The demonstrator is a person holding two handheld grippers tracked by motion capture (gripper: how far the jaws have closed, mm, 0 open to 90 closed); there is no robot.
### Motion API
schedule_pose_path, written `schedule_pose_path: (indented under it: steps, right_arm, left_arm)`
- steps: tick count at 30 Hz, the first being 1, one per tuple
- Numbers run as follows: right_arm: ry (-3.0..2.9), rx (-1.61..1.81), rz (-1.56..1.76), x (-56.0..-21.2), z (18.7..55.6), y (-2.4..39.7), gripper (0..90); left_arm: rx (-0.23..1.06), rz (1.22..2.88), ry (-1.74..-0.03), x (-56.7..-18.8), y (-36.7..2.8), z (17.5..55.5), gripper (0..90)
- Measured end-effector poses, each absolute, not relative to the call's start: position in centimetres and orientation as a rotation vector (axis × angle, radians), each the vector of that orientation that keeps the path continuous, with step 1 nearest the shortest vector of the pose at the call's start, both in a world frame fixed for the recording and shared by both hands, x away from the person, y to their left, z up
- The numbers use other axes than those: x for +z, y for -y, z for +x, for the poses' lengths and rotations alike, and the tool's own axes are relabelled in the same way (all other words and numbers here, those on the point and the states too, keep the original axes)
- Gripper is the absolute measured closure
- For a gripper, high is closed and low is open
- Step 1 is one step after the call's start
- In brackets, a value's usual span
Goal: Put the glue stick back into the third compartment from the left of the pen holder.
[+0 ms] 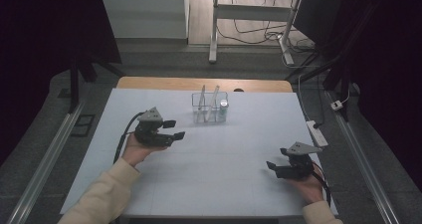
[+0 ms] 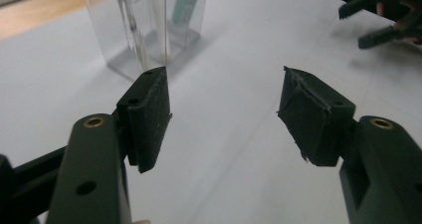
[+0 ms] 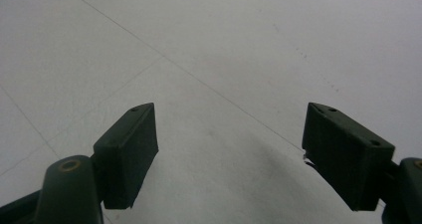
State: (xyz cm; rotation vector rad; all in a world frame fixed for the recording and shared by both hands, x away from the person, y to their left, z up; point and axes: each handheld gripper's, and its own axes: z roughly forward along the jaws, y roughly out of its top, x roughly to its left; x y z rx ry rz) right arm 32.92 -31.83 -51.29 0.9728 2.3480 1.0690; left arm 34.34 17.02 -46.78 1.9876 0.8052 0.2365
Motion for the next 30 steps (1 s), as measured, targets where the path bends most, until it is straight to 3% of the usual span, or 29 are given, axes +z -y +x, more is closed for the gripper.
schedule_pose_path:
  steps: [14, 30]
  right_arm:
    - [-2.346, 1.091, 0.951, -51.1, 33.1, 31.6, 20.9]
    - [-2.343, 1.116, 0.927, -51.0, 33.0, 31.6, 21.0]
  left_arm:
    - [0.218, 1.993, -0.878, -49.5, -20.6, 29.8, 33.1]
    - [0.213, 1.999, -0.942, -50.8, -22.5, 28.6, 31.1]
